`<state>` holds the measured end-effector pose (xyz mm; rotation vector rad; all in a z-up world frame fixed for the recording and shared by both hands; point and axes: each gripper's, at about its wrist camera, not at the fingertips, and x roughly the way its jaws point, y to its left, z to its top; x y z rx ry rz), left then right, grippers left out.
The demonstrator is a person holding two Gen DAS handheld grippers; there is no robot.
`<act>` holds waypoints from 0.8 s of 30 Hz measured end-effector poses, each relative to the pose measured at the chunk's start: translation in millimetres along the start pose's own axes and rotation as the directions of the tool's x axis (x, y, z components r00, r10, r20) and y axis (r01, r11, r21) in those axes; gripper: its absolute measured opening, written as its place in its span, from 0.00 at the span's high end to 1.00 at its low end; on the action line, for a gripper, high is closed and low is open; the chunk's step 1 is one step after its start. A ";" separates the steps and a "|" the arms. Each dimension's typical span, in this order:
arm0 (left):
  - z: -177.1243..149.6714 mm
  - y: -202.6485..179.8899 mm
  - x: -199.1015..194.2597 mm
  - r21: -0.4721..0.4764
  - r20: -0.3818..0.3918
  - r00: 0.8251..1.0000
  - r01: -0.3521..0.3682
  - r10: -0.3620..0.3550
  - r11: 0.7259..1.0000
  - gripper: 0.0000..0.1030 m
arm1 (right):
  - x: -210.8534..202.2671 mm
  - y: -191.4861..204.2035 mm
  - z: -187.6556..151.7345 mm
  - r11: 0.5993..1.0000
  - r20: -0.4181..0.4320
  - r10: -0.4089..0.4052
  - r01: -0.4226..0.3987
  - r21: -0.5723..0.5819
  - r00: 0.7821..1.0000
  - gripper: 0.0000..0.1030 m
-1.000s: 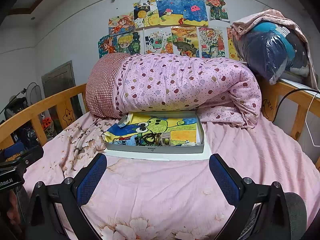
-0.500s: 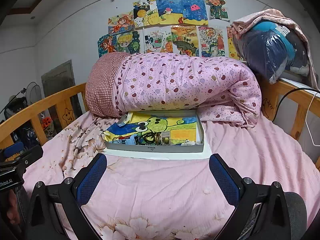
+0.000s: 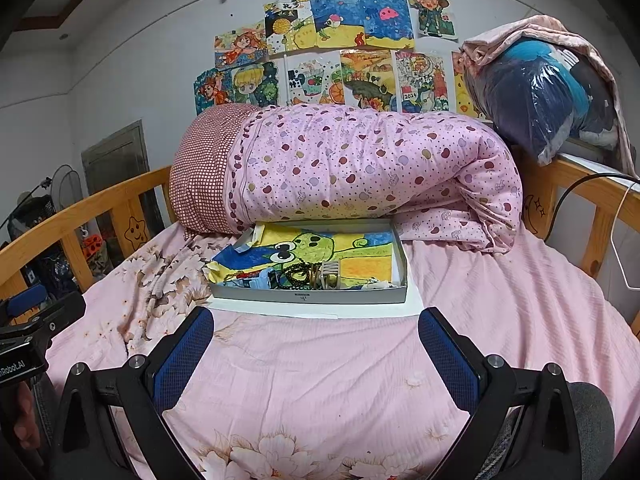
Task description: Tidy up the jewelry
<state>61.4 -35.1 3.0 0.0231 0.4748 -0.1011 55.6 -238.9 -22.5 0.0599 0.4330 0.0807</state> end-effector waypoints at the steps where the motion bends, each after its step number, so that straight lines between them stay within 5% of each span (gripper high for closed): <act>1: 0.1 -0.1 -0.1 0.000 0.000 1.000 0.000 0.000 1.000 0.02 | -0.2 -0.1 -0.5 1.000 0.000 0.000 0.000 0.001 1.000 0.00; 24: 0.2 0.2 0.1 0.001 0.000 1.000 0.000 0.000 1.000 0.02 | 0.0 -1.1 0.9 1.000 -0.001 0.001 -0.001 0.000 1.000 0.00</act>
